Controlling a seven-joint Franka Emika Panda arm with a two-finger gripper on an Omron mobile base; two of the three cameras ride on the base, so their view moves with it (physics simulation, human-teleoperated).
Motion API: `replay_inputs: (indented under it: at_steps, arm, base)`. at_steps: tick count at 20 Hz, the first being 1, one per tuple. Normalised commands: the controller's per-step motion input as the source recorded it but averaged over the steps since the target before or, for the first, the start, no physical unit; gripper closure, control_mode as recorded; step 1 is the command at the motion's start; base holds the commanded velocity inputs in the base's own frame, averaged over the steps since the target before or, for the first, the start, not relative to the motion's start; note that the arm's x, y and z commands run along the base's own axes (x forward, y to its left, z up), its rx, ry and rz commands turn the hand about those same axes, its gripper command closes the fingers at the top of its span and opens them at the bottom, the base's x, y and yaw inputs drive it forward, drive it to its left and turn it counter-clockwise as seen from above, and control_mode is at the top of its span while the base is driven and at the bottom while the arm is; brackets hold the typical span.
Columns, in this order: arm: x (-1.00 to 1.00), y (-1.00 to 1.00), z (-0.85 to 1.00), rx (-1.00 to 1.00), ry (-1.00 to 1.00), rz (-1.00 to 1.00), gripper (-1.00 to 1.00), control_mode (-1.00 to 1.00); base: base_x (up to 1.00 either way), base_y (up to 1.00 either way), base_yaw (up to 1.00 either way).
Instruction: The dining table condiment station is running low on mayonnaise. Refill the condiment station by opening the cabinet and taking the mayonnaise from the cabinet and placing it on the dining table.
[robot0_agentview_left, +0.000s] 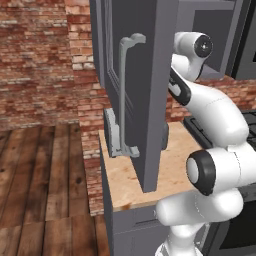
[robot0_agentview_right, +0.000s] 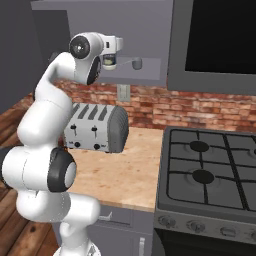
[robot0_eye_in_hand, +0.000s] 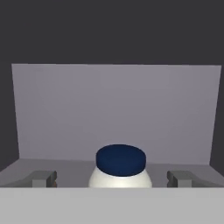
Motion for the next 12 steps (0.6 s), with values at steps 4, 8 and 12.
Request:
replay_inputs:
  at_steps: [4,8,12]
  arm:
    - [0.36,0.0,0.0,0.0,0.02,0.0,-1.0,-1.0]
    - [0.26,-0.02,0.0,0.0,0.01,0.0,-1.0,-1.0]
    - [0.03,-0.07,0.0,0.0,0.0,0.0,-1.0,-1.0]
  base:
    - [0.0,0.0,0.0]
    - [0.0,0.0,0.0]
    - [0.0,0.0,0.0]
